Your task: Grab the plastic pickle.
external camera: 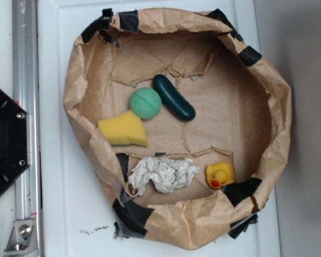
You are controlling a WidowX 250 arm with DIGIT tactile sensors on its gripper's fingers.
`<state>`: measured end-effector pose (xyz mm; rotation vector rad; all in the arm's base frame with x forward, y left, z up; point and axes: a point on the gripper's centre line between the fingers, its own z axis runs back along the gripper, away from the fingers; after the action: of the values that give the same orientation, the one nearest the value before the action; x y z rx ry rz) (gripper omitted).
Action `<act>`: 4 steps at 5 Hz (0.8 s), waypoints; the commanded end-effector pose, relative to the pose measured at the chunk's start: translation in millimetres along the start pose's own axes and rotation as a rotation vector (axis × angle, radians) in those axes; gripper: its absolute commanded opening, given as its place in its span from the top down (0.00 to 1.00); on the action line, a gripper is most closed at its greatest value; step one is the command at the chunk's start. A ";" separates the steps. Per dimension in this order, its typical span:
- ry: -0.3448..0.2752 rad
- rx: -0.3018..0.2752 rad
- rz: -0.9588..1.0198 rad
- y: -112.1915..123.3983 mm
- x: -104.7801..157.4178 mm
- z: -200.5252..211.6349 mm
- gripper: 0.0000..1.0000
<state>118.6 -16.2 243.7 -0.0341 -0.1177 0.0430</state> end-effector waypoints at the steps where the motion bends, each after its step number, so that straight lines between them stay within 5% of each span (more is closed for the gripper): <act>1: 0.000 0.000 0.000 0.0 0.0 0.0 0.00; 3: -0.145 -0.004 -0.288 22.6 99.2 -43.2 0.00; 4: -0.151 -0.053 -0.492 30.5 143.2 -92.3 0.00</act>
<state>263.0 15.8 152.6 -0.0754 -0.2213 -0.4641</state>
